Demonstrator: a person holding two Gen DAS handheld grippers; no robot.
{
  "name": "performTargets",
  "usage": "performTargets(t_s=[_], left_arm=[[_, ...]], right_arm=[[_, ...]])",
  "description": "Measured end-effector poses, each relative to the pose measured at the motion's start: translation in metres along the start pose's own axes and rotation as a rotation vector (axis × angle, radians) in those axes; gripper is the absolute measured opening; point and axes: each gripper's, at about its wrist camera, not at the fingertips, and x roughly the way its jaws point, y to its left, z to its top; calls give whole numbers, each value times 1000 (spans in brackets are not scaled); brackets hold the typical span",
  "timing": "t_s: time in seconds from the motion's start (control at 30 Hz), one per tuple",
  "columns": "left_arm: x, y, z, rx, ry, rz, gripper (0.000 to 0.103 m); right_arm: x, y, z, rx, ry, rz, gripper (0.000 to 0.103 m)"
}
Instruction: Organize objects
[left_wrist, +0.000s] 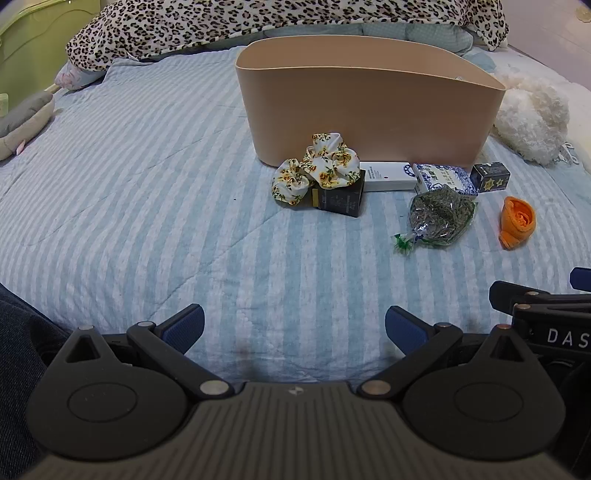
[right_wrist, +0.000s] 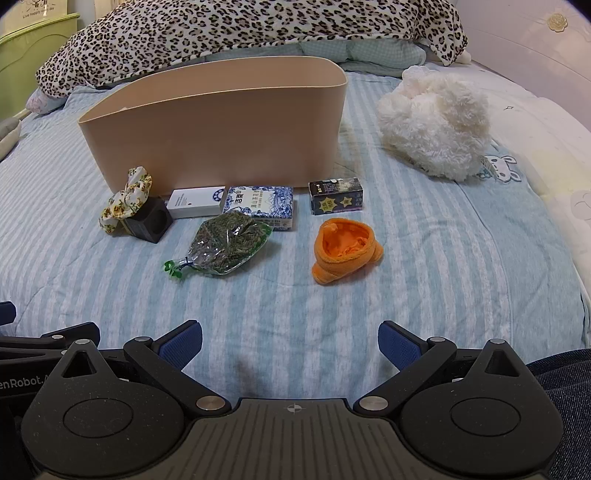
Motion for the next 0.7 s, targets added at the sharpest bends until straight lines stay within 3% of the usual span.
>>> performTargets(t_s=[0.7], left_arm=[[1, -1, -1, 17, -1, 8, 103]], right_arm=[[3, 0, 2, -3, 2, -3, 103]])
